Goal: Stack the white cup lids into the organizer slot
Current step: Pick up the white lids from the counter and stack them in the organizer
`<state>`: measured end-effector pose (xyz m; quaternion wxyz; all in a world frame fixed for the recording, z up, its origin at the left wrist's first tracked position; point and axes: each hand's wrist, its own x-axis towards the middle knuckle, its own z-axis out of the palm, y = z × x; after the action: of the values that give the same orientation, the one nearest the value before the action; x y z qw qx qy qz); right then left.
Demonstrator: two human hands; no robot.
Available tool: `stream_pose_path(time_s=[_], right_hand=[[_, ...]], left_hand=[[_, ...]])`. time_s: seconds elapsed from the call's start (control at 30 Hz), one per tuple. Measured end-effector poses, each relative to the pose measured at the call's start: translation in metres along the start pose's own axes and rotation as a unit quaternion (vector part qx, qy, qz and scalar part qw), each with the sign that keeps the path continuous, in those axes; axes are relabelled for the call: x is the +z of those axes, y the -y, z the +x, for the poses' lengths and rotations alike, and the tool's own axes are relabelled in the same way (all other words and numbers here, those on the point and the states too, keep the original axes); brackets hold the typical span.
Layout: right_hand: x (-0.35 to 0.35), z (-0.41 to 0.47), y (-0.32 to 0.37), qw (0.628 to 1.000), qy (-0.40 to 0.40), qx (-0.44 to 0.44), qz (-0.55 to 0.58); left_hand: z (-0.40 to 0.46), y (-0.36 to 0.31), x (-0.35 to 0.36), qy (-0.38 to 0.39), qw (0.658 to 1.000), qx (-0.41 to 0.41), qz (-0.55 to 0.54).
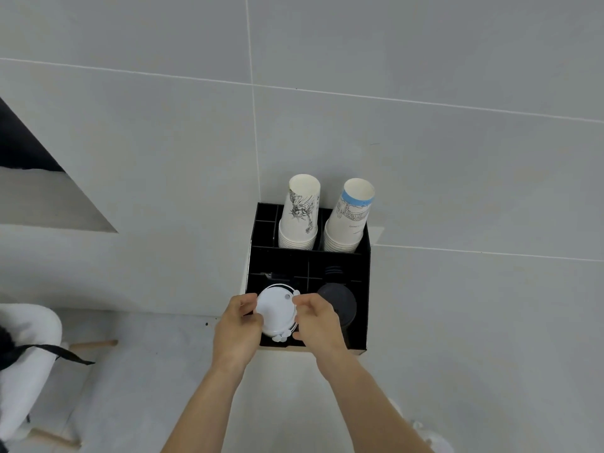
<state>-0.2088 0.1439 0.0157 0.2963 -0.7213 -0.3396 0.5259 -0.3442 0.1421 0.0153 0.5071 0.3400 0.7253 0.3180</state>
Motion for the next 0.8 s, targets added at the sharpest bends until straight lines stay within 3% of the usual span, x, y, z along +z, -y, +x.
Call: stream_pose_path(time_s=[0.5,0.63,0.8], right_hand=[[0.007,0.004,0.000,1.000,0.016,0.006,-0.015],[0.000,-0.001,-0.003,0.999,-0.004,-0.026,-0.025],[-0.032,-0.017,-0.008,0.998,-0.029,-0.020,0.050]], left_hand=[[0.004,0.008,0.005,0.020,0.997,0.024,0.073],[0.000,0.009,0.005,-0.009,0.995,0.046,0.090],[-0.017,0.013,0.007,-0.050,0.993,0.080,0.066]])
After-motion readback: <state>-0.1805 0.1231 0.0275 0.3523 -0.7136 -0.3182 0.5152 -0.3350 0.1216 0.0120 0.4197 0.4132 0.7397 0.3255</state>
